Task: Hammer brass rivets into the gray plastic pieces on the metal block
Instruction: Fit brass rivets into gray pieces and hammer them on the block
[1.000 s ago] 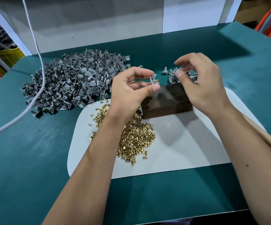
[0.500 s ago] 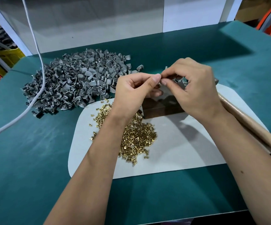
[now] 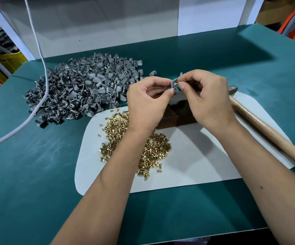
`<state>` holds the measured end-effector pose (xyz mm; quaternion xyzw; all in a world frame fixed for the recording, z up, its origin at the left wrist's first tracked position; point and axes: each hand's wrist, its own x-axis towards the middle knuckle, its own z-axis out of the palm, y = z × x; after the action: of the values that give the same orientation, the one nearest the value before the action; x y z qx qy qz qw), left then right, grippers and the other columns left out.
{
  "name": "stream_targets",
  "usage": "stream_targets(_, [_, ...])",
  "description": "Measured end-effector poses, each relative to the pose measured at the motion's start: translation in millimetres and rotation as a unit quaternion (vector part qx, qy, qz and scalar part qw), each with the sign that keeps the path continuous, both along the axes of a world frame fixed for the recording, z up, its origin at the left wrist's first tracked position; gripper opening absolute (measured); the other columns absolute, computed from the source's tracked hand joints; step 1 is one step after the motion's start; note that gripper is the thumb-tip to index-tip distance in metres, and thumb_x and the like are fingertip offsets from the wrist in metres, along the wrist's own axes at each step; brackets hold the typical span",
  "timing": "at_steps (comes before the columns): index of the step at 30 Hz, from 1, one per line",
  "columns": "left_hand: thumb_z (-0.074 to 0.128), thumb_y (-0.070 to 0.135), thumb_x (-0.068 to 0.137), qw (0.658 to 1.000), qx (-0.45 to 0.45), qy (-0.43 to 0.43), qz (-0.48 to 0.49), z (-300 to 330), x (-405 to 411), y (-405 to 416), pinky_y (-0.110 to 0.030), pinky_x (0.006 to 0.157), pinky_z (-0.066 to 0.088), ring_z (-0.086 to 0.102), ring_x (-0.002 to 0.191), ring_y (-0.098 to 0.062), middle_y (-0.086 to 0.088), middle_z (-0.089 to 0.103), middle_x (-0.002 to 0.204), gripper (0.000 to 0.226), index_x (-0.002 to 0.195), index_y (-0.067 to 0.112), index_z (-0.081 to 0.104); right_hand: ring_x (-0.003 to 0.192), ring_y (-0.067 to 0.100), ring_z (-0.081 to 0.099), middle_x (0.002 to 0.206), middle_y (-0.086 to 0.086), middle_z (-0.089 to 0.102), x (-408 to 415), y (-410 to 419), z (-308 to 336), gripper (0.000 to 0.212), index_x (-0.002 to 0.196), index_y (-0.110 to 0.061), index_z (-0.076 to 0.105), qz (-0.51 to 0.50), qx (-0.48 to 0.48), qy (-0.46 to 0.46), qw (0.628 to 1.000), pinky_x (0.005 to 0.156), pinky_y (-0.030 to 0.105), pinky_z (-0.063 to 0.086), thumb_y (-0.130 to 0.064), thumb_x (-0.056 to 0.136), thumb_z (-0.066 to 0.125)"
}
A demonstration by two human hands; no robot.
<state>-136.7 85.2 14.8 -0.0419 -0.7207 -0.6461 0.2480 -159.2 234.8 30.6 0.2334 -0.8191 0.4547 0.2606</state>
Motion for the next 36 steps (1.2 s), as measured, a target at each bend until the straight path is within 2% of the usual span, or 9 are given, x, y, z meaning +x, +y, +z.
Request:
stream_targets(5, [0.077,-0.006,0.082,0.999,0.008,0.0,0.039,-1.4,0.1,8.6,-0.034,0.086,0.062,0.077,0.086,-0.019,-0.01,0.078,0.09,0.013,0.094,-0.001,0.078,0.083,0.012,0.068,0.089,-0.001,0.074,2.1,-2.6,0.3,0.01,0.095,-0.009,0.076,-0.022,0.006,-0.001,1.0,0.08,0.023,0.054,-0.011,0.091,0.067])
stream_targets(11, [0.075,-0.008,0.083,0.998,0.006,-0.004,0.056,-1.0,1.8,13.7,-0.036,0.086,0.062,0.077,0.086,-0.023,-0.012,0.078,0.089,0.01,0.092,-0.005,0.078,0.073,0.004,0.066,0.075,-0.011,0.069,2.5,-5.0,2.0,0.008,0.088,-0.016,0.079,-0.059,-0.004,-0.041,0.997,0.075,0.013,0.049,-0.015,0.087,0.071])
stream_targets(16, [0.076,-0.009,0.081,0.997,-0.047,0.019,0.052,-1.3,3.5,9.8,-0.049,0.087,0.06,0.073,0.09,-0.027,-0.014,0.074,0.09,0.006,0.085,-0.004,0.077,0.071,0.004,0.068,0.071,-0.013,0.069,-1.2,-2.4,5.0,0.007,0.084,-0.021,0.08,-0.06,0.007,-0.087,0.994,0.074,0.019,0.052,-0.018,0.085,0.074])
stream_targets(19, [0.075,-0.008,0.081,0.993,-0.092,0.033,0.061,-1.3,4.2,9.7,-0.047,0.084,0.06,0.071,0.089,-0.025,-0.012,0.073,0.089,0.006,0.083,-0.003,0.077,0.076,0.001,0.066,0.071,-0.01,0.071,-1.0,-2.6,5.3,0.007,0.083,-0.02,0.08,-0.061,0.011,-0.099,0.993,0.079,0.023,0.053,-0.017,0.085,0.074])
stream_targets(22, [0.075,-0.007,0.08,0.991,-0.112,0.041,0.067,-2.0,4.6,10.2,-0.043,0.081,0.06,0.071,0.086,-0.022,-0.011,0.073,0.088,0.005,0.082,-0.002,0.077,0.067,0.002,0.066,0.067,-0.015,0.068,-0.6,-1.8,5.7,0.008,0.081,-0.022,0.079,-0.063,0.014,-0.105,0.992,0.073,0.018,0.049,-0.018,0.084,0.074])
stream_targets(25, [0.076,-0.007,0.08,0.992,-0.105,0.03,0.066,-2.6,4.1,10.7,-0.042,0.081,0.061,0.072,0.085,-0.022,-0.011,0.074,0.087,0.006,0.081,-0.001,0.077,0.064,-0.002,0.063,0.067,-0.014,0.067,0.4,-1.2,6.0,0.008,0.082,-0.021,0.079,-0.057,0.022,-0.11,0.992,0.07,0.013,0.045,-0.016,0.086,0.074])
stream_targets(30, [0.079,-0.001,0.081,0.996,-0.02,-0.041,0.075,-2.1,2.1,9.9,-0.03,0.077,0.061,0.076,0.077,-0.015,-0.002,0.078,0.08,0.015,0.079,0.014,0.078,0.076,0.007,0.066,0.079,-0.005,0.073,4.1,0.2,9.1,0.013,0.091,-0.014,0.08,-0.013,0.043,-0.081,0.996,0.073,0.012,0.046,-0.012,0.091,0.067])
stream_targets(36, [0.079,0.004,0.081,0.995,0.012,-0.064,0.07,-1.3,0.2,0.9,-0.038,0.078,0.063,0.077,0.078,-0.024,-0.008,0.078,0.077,0.003,0.082,0.007,0.079,0.086,0.017,0.066,0.09,0.002,0.073,4.1,0.9,6.5,0.011,0.095,-0.009,0.077,-0.004,0.074,0.028,0.997,0.082,0.023,0.05,-0.007,0.089,0.069])
